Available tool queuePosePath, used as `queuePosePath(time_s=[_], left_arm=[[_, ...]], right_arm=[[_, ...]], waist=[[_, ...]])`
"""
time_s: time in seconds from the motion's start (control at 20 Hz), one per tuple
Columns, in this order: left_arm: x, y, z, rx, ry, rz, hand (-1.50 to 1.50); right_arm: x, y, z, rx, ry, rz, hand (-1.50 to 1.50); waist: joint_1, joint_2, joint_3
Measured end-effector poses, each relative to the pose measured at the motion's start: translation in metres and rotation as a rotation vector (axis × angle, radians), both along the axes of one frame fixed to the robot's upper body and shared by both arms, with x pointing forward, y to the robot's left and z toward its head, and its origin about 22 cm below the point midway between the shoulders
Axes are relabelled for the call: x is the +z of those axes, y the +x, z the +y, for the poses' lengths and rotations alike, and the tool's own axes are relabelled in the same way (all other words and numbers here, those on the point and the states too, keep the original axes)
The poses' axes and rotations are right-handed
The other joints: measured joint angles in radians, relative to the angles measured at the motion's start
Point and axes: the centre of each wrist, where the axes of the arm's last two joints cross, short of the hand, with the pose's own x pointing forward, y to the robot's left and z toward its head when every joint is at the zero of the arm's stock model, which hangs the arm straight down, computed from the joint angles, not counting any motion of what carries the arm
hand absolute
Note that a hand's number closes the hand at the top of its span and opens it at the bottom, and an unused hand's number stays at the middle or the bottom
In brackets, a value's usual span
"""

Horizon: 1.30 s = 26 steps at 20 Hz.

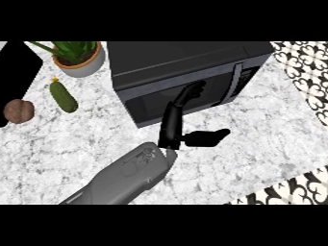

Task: Pick up the milk, place it into the microwave and close the microwave

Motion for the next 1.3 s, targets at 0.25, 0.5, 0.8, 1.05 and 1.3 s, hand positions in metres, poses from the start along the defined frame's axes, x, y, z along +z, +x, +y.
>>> queuePosePath(time_s=[0.25,0.5,0.8,1.05,1.3], left_arm=[[0.003,-0.001,-0.002,0.019,-0.04,0.0,-1.5],[0.006,-0.001,-0.003,0.023,-0.067,-0.003,-1.5],[0.007,0.001,-0.005,0.02,-0.079,-0.021,-1.5],[0.007,0.002,-0.005,0.026,-0.093,-0.029,-1.5],[0.009,0.001,-0.008,-0.001,-0.098,-0.049,-1.5]], right_arm=[[0.018,0.005,-0.005,-0.035,-0.061,-0.063,1.5],[0.03,0.01,-0.007,-0.05,-0.096,-0.1,1.5],[0.039,0.015,-0.008,-0.058,-0.115,-0.127,1.5],[0.043,0.019,-0.009,-0.062,-0.122,-0.135,1.5],[0.012,0.027,-0.003,0.023,0.06,-0.04,-1.5]], waist=[[-0.004,0.01,0.001],[-0.002,0.02,0.003],[0.001,0.027,0.004],[-0.002,0.03,0.005],[0.014,0.042,0.009]])
